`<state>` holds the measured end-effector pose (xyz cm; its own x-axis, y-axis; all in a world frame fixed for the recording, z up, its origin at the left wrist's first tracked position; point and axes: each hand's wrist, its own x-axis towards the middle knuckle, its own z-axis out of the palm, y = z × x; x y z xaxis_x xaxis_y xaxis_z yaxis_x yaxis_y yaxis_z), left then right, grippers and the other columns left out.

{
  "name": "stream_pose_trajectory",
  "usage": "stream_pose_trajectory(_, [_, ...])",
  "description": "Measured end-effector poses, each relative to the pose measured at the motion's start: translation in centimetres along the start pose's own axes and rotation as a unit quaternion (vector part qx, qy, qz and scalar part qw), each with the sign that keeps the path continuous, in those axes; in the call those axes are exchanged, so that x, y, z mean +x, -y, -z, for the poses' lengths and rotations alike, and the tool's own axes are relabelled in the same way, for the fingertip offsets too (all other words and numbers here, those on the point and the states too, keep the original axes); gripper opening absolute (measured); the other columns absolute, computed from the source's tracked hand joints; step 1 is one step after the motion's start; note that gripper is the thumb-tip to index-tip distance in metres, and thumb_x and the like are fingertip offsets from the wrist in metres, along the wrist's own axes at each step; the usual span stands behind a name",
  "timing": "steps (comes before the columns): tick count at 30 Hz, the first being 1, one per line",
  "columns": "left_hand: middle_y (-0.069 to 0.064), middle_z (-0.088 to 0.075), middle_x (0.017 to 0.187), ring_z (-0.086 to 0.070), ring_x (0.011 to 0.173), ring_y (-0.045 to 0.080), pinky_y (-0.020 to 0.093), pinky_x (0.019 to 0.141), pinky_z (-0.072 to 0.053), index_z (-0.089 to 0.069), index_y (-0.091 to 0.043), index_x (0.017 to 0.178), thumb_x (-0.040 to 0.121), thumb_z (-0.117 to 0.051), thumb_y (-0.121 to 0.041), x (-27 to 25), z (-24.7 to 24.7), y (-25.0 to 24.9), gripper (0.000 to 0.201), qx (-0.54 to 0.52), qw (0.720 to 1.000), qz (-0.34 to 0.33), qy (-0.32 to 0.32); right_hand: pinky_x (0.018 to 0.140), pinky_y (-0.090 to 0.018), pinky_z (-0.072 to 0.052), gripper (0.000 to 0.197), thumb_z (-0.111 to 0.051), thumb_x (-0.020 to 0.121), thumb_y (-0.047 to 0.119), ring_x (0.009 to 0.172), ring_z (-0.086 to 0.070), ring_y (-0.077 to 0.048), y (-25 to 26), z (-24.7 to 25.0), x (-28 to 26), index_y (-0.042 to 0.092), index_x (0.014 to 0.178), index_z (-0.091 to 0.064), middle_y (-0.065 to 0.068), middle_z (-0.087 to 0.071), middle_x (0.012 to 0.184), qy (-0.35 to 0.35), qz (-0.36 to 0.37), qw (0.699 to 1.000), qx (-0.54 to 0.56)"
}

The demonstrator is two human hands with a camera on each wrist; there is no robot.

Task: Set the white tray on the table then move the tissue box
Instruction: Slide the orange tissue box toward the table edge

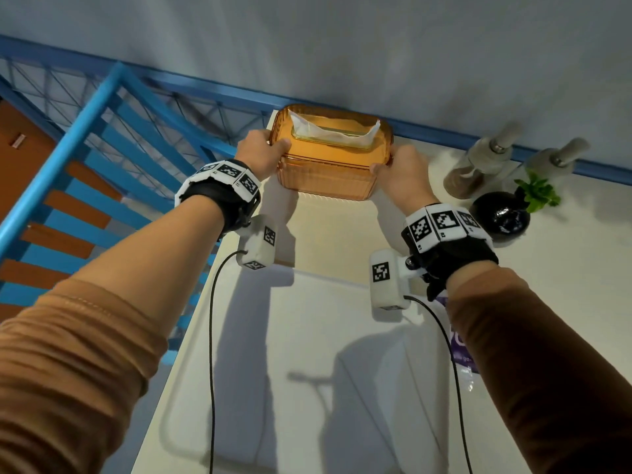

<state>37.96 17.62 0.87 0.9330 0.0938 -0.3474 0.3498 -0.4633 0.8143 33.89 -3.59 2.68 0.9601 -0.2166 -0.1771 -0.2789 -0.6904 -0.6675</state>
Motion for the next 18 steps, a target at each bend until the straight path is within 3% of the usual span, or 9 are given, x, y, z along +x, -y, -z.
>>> stream_pose_trajectory(5, [0.023, -0.068, 0.116, -0.067, 0.106, 0.036, 0.048, 0.097, -0.054, -0.062, -0.004, 0.119, 0.088, -0.056, -0.035, 2.4, 0.7, -0.9, 0.044, 0.010, 1.000, 0.002, 0.002, 0.074, -0.024, -0.038, 0.027, -0.056, 0.091, 0.015, 0.099, -0.059, -0.026, 1.3, -0.2, 2.1, -0.001, 0.113, -0.060, -0.017, -0.063, 0.115, 0.002, -0.007, 1.000, -0.006])
stream_pose_trajectory(9, [0.022, -0.069, 0.115, -0.067, 0.105, 0.035, 0.047, 0.097, -0.054, -0.063, -0.003, 0.115, 0.089, -0.055, -0.035, 3.7, 1.1, -1.7, 0.042, 0.028, 1.000, -0.002, -0.009, 0.073, -0.023, -0.037, 0.030, -0.056, 0.092, 0.017, 0.101, -0.060, -0.026, 2.1, -0.4, 3.3, -0.001, 0.115, -0.060, -0.017, -0.064, 0.115, -0.007, -0.011, 1.000, -0.015])
stream_pose_trajectory(12, [0.023, -0.068, 0.114, -0.067, 0.105, 0.036, 0.048, 0.097, -0.053, -0.063, -0.002, 0.114, 0.090, -0.054, -0.033, 4.8, 1.2, -1.9, 0.040, 0.025, 1.000, -0.003, -0.012, 0.073, -0.021, -0.036, 0.029, -0.056, 0.092, 0.017, 0.092, -0.056, -0.023, 2.6, -0.6, 4.1, -0.002, 0.113, -0.060, -0.017, -0.064, 0.116, -0.014, -0.011, 0.999, -0.026])
stream_pose_trajectory(16, [0.025, -0.070, 0.111, -0.067, 0.104, 0.037, 0.049, 0.098, -0.052, -0.064, -0.001, 0.113, 0.088, -0.054, -0.034, 6.2, 1.5, -1.7, 0.041, 0.019, 1.000, -0.007, -0.008, 0.072, -0.021, -0.037, 0.030, -0.055, 0.092, 0.014, 0.104, -0.059, -0.029, 3.3, -0.7, 5.1, -0.004, 0.115, -0.059, -0.017, -0.061, 0.120, -0.017, -0.017, 0.999, -0.031])
stream_pose_trajectory(18, [0.026, -0.070, 0.110, -0.068, 0.104, 0.037, 0.049, 0.098, -0.052, -0.064, -0.001, 0.113, 0.089, -0.055, -0.034, 6.7, 1.6, -1.7, 0.041, 0.016, 1.000, -0.006, -0.007, 0.073, -0.022, -0.037, 0.031, -0.056, 0.092, 0.013, 0.101, -0.059, -0.028, 3.5, -0.8, 5.4, -0.004, 0.117, -0.058, -0.018, -0.059, 0.123, -0.017, -0.019, 0.999, -0.031])
